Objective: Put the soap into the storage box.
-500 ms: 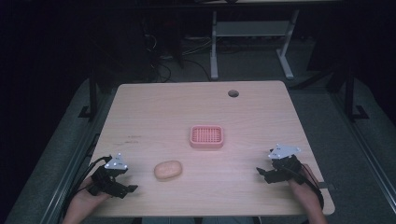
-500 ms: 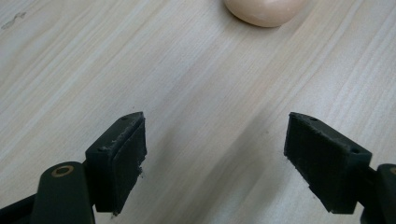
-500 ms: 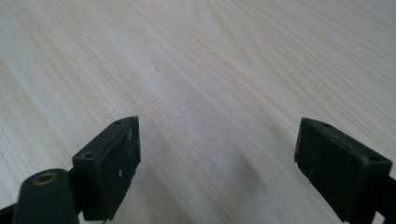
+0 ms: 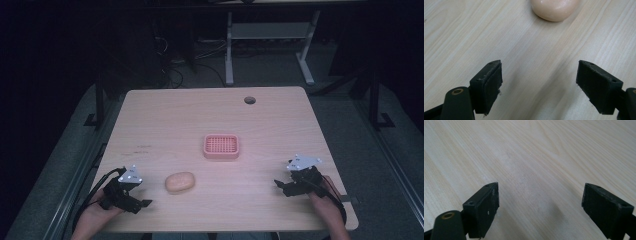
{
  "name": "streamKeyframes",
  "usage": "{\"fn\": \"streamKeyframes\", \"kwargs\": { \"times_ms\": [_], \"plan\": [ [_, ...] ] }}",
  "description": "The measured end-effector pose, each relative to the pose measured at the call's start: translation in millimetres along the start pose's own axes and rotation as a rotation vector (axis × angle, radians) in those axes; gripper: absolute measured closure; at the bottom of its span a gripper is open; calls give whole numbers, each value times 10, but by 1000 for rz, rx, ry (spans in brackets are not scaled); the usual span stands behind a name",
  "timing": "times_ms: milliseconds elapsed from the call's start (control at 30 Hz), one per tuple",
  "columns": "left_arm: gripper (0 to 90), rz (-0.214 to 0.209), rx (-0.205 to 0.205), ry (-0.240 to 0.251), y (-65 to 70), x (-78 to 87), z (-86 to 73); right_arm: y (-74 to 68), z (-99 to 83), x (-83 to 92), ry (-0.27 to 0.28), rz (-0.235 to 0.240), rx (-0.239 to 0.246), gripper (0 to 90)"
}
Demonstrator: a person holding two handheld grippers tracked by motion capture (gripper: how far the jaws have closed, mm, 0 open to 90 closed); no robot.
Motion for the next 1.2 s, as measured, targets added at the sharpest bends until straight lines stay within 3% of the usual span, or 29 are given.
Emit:
{"fn": "streamKeyframes", "kwargs": {
  "times_ms": [1200],
  "plan": [
    [208,-33,-52,-11,97,-70,181,-15,-1,5,-2,2,0,138]
  ]
}}
Point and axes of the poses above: each handheld gripper's, and its own axes: x roughly backward along the jaws, z roughly out of its top, y roughly to its right, the point moved 7 cm from there along -x, roughly forward along the jaws, and after that the axes turned 1 degree about z, right-handed, at the moved point
